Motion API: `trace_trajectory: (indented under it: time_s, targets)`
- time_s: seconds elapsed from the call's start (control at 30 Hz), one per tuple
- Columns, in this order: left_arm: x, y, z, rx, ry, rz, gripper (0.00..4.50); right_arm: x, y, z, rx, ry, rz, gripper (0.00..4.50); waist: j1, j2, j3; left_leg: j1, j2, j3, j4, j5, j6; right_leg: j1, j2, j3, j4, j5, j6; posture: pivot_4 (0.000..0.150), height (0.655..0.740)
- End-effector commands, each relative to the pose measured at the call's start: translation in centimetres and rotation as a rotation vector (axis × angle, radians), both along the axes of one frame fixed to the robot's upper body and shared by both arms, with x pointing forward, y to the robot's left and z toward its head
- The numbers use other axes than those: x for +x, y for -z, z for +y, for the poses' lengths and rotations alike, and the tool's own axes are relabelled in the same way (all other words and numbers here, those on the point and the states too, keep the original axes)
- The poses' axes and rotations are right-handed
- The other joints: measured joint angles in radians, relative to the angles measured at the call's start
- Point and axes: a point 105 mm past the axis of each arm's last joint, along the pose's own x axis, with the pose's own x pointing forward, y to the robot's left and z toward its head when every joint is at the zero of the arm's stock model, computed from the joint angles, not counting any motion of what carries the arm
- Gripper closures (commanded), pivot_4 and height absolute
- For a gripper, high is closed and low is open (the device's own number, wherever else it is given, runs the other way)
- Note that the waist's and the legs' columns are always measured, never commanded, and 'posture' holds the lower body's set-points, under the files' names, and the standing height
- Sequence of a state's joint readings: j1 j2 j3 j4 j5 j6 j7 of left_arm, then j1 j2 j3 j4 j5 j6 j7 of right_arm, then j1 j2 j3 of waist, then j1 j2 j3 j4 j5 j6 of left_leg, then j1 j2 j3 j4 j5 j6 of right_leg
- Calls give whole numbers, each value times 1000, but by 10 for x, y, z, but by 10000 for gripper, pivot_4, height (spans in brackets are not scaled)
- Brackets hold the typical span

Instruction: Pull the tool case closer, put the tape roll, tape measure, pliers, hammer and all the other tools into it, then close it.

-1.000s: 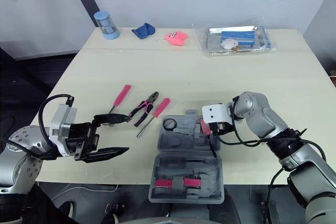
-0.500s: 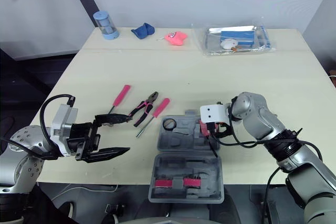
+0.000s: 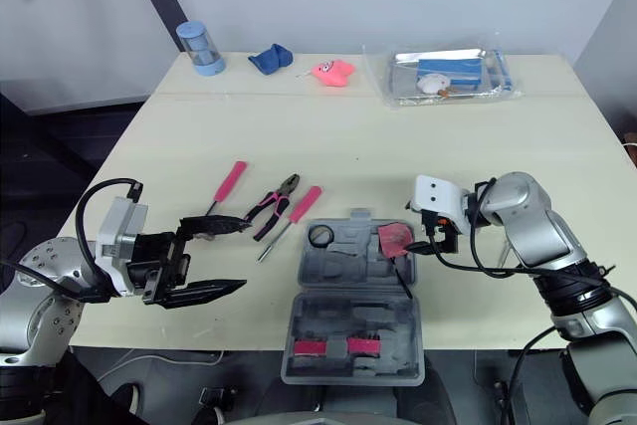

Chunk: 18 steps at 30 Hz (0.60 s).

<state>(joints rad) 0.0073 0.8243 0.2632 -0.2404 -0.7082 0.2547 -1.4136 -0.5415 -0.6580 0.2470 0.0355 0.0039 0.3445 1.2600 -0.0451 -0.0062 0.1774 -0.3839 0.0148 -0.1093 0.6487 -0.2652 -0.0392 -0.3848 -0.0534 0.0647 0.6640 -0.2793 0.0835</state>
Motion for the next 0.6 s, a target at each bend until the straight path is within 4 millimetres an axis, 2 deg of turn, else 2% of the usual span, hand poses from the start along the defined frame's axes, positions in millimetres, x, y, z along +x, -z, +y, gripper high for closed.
trace_trajectory:
  time_s: [0.03, 0.07, 0.23, 0.37, 0.6]
  targets:
    - [0, -4, -1, 0, 14, -17, 0, 2, -1, 1, 152, -9, -34, 18874, 1, 0, 0, 0, 0, 0, 0, 0, 0, 0, 0, 0, 0, 0, 0, 1500, 7400]
    - [0, -4, -2, -1, 15, -17, 0, 2, 2, 2, 177, -13, -37, 22972, 0, 0, 0, 0, 0, 0, 0, 0, 0, 0, 0, 0, 0, 0, 0, 1500, 7400]
    - [1, -3, -1, 1, 14, -17, 0, 4, 12, 0, 313, -20, -59, 22972, 0, 0, 0, 0, 0, 0, 0, 0, 0, 0, 0, 0, 0, 0, 0, 1500, 7400]
    - [1, -3, -1, 2, 13, -16, 0, 2, 10, 1, 406, -77, -128, 22972, 0, 0, 0, 0, 0, 1, 0, 0, 0, 0, 0, 0, 0, 0, 0, 1500, 7400]
    - [2, -4, -1, 4, 11, -19, 0, 10, 24, -2, 439, -70, -91, 22972, -3, 0, 0, 1, 0, 1, 0, 0, 0, 0, 0, 1, 1, 0, 0, 1500, 7400]
